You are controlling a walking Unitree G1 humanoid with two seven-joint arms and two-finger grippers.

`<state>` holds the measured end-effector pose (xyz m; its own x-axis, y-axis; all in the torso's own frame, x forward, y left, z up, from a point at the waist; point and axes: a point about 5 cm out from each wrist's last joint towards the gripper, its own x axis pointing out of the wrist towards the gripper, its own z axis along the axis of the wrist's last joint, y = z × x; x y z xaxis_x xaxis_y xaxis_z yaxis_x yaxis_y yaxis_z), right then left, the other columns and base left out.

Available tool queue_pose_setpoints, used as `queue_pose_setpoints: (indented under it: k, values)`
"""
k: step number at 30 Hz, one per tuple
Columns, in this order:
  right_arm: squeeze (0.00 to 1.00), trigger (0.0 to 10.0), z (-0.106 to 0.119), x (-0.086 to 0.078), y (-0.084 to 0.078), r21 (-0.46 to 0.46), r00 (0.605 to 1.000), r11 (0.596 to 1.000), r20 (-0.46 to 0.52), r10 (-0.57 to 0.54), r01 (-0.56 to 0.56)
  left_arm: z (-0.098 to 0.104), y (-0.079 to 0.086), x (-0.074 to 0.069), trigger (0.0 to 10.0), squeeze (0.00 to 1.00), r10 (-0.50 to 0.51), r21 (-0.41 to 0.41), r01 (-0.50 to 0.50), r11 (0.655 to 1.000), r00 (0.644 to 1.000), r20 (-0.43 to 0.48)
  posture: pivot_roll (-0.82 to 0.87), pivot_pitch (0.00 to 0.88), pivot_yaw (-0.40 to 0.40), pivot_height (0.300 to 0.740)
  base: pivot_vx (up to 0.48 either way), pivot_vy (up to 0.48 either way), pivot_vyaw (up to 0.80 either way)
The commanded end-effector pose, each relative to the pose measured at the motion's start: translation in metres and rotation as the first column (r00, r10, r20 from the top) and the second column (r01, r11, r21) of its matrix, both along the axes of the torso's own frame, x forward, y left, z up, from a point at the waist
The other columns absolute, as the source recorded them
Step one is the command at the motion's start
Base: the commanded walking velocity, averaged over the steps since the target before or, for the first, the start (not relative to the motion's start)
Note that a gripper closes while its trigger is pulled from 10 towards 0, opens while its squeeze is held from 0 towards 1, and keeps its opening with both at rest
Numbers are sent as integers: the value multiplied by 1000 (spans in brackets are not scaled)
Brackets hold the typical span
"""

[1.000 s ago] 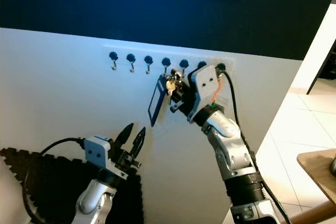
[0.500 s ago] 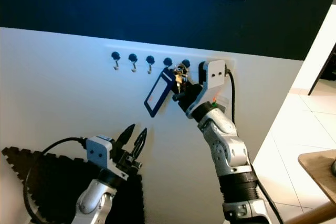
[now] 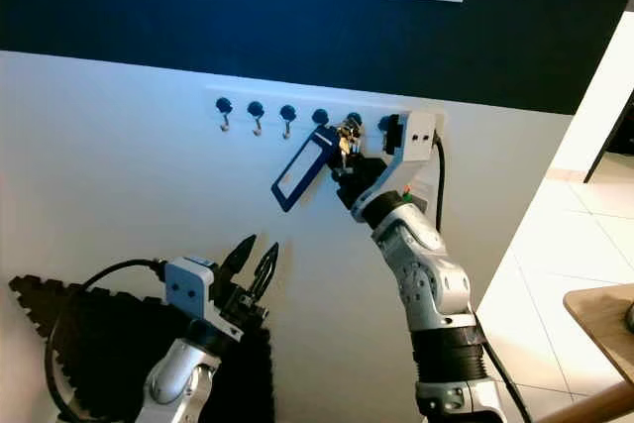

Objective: Hang keys on a hook

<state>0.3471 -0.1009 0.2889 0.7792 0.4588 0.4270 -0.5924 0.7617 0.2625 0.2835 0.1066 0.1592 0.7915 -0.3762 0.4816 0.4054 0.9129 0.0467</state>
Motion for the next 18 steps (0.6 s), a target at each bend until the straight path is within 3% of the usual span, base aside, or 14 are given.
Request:
queue_pose_setpoints:
  k: [1,9,18]
  values:
    - [0,10000,7,-4,-10,39,999,999,16,-28,27,-2,2,0,10000,0,9,7,-8,1000,1000,-12,48,84,-57,740,0,0,0]
    - [0,10000,-3,-16,9,-25,994,994,-13,105,-106,-1,1,0,10000,0,9,7,-9,1000,1000,-8,48,90,-59,740,0,0,0]
    - [0,10000,-14,-24,16,-27,989,990,-62,134,-135,-1,1,-1,10000,0,8,6,-8,1000,1000,-9,46,95,-59,740,0,0,0]
